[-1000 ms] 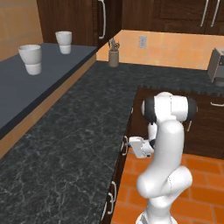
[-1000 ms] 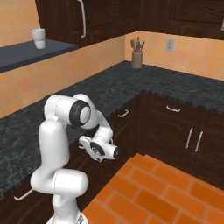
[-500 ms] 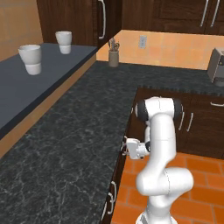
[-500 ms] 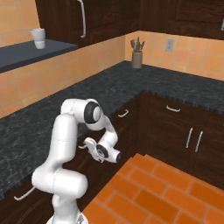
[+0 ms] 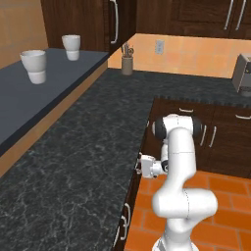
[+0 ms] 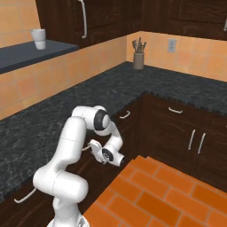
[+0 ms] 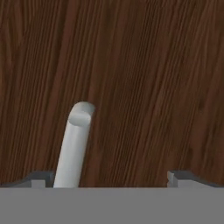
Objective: Take a straw from the drawer in front and place it inside the glass cup on the dining counter.
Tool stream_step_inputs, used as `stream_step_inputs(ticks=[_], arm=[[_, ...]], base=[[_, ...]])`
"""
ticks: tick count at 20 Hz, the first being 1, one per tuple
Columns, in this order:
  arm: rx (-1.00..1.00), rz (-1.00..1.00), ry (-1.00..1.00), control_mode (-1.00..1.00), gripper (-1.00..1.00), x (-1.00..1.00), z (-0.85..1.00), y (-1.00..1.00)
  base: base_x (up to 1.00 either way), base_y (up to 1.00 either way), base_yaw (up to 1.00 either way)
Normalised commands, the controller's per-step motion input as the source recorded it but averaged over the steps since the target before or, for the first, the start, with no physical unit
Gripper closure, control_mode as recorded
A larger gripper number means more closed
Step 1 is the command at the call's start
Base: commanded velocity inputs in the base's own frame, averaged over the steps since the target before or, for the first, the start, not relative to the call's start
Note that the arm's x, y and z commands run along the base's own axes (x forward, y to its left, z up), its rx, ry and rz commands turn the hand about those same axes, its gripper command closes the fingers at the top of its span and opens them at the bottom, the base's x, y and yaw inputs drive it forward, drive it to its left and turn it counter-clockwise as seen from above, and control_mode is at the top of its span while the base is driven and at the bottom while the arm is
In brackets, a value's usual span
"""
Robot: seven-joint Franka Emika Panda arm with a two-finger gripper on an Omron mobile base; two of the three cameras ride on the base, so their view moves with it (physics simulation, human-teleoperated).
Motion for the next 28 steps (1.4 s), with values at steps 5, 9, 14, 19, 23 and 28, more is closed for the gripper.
stream_step_inputs(ticks=[5, 9, 14, 19, 23, 28], arm=[[0.0, -0.09, -0.03, -1.0, -1.0, 0.0, 0.16, 0.4], [0.0, -0.11, -0.02, -1.0, 1.0, 0.0, 0.34, 0.43], [0.0, -0.1, 0.01, -1.0, 1.0, 0.0, 0.19, -0.02], [0.0, -0.04, 0.04, -1.0, 1.0, -0.16, 0.02, -0.66], [0.0, -0.01, 0.08, -1.0, 1.0, -0.31, 0.05, -1.0], [0.0, 0.0, 0.11, -1.0, 1.0, -0.19, 0.17, -1.0]], base=[[0.0, 0.0, 0.0], [0.0, 0.0, 0.0], [0.0, 0.0, 0.0], [0.0, 0.0, 0.0], [0.0, 0.0, 0.0], [0.0, 0.0, 0.0]])
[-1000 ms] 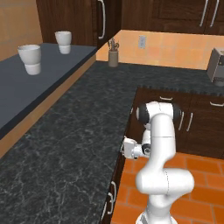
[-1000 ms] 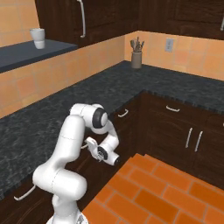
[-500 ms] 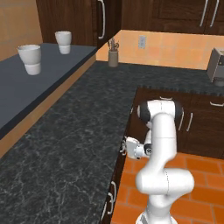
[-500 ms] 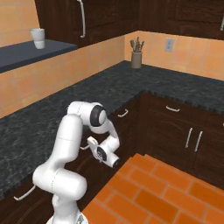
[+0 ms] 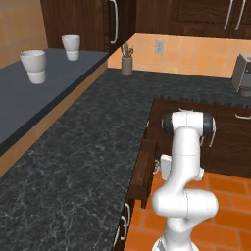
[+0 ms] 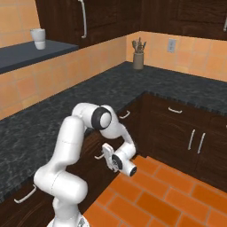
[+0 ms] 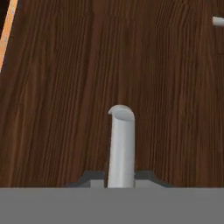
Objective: Take a straw from the drawer in front and place it inside the glass cup on the dining counter.
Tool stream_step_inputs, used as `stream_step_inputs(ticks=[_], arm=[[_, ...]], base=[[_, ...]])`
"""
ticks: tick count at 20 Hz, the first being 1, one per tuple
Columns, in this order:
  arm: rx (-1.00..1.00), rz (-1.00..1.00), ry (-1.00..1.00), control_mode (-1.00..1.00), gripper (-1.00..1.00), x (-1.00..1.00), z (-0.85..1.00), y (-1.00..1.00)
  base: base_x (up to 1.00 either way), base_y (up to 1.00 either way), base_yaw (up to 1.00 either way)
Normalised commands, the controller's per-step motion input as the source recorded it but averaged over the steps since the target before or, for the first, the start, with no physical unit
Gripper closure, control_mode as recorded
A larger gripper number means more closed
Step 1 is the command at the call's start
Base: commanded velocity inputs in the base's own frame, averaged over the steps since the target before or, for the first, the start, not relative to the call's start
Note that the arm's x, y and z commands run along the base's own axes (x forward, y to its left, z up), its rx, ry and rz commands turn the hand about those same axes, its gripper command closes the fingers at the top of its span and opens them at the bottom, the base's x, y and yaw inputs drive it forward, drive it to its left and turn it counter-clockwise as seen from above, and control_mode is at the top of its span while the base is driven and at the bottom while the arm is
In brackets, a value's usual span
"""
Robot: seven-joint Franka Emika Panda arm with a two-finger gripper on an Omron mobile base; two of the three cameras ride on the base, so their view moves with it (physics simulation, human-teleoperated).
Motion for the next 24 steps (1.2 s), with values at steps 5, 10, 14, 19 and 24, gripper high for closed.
stream_step_inputs(ticks=[5, 10, 14, 19, 24], arm=[[0.0, 0.0, 0.09, -1.0, 1.0, -0.05, 0.16, -1.0], [0.0, 0.0, 0.09, -1.0, 1.0, 0.0, 0.09, -1.0], [-0.02, -0.04, 0.11, -1.0, -1.0, 0.0, 0.03, -1.0], [-0.15, -0.11, 0.08, -1.0, -1.0, 0.0, 0.08, -0.95], [-0.31, -0.12, 0.06, -1.0, -1.0, 0.0, 0.25, -0.63]], base=[[0.0, 0.0, 0.0], [0.0, 0.0, 0.0], [0.0, 0.0, 0.0], [0.0, 0.0, 0.0], [0.0, 0.0, 0.0]])
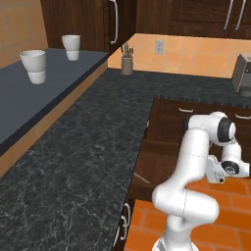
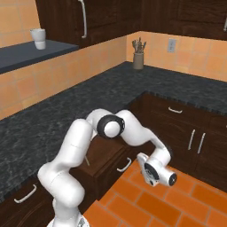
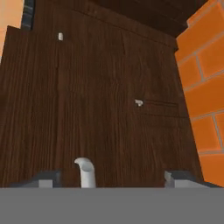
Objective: Take a straw from the drawer in front and place it inside the glass cup on the dining counter.
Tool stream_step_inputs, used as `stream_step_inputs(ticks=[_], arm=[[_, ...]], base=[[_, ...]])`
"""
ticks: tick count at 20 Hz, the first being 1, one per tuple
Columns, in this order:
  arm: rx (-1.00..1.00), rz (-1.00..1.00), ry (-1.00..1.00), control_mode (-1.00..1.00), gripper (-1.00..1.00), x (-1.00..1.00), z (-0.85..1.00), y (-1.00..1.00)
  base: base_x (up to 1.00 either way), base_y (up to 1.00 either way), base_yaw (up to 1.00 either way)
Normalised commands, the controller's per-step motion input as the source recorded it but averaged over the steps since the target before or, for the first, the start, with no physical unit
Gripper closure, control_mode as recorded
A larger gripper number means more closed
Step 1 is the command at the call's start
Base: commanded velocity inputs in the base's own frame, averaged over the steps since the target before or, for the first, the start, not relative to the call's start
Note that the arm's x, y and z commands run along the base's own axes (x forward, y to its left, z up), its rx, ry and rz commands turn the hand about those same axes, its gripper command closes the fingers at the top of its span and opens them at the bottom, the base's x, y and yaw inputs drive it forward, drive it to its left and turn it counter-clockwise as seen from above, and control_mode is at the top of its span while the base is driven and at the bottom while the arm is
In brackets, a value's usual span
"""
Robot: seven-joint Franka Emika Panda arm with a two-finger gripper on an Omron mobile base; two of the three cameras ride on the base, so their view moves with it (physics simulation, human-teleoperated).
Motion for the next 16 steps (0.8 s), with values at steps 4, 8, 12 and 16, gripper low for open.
stream_step_inputs(ticks=[4, 8, 12, 16], arm=[[-0.27, -0.13, 0.0, -1.0, -1.0, -0.08, 0.94, -0.11], [-0.19, -0.01, 0.0, -1.0, -1.0, -0.06, 1.0, 0.03], [-0.22, 0.0, 0.0, -1.0, -1.0, -0.01, 1.0, 0.24], [-0.12, 0.0, 0.08, -1.0, -1.0, 0.06, 0.55, 0.58]], base=[[0.0, 0.0, 0.0], [0.0, 0.0, 0.0], [0.0, 0.0, 0.0], [0.0, 0.0, 0.0]])
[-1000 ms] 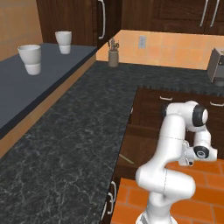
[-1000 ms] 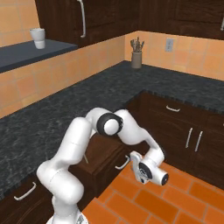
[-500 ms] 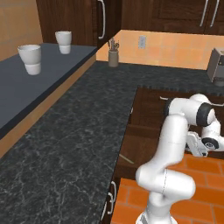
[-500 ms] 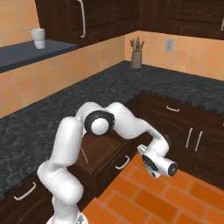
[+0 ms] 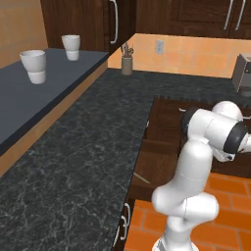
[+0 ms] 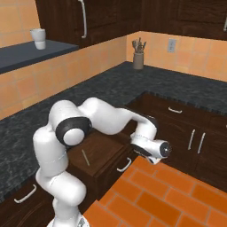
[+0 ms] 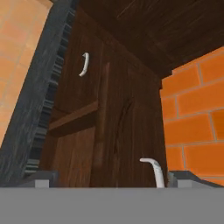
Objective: Take a straw from the drawer in front and place it inside the glass cup on the dining counter.
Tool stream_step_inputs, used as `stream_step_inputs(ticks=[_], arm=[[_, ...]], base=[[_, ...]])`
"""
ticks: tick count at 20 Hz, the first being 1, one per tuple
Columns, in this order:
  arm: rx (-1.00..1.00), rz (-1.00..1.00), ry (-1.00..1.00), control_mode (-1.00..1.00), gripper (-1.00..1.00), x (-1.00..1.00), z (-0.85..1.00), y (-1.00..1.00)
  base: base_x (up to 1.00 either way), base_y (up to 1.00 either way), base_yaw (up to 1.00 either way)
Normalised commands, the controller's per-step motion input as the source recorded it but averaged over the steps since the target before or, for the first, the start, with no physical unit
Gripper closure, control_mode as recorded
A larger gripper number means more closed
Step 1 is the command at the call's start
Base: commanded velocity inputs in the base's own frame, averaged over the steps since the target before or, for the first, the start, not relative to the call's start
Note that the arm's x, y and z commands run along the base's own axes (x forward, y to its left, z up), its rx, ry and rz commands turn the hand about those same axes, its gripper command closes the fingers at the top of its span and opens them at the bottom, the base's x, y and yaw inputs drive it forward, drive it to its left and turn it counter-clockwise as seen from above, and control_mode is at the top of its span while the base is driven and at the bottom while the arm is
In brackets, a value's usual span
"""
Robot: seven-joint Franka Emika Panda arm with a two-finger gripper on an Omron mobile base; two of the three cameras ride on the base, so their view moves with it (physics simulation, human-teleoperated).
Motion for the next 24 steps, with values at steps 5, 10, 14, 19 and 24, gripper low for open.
stream_step_inputs(ticks=[5, 10, 14, 19, 24], arm=[[-0.01, 0.01, 0.14, -1.0, -1.0, 0.25, 0.07, 0.72], [0.0, 0.0, 0.05, -1.0, -1.0, 0.09, 0.57, 0.36], [-0.01, 0.0, 0.16, -1.0, -1.0, 0.32, 0.08, 0.56], [0.0, 0.02, 0.19, -1.0, -1.0, 0.54, -0.12, 0.47], [-0.03, 0.06, 0.08, -1.0, -1.0, 0.28, -0.62, 0.07]], base=[[0.0, 0.0, 0.0], [0.0, 0.0, 0.0], [0.0, 0.0, 0.0], [0.0, 0.0, 0.0], [0.0, 0.0, 0.0]])
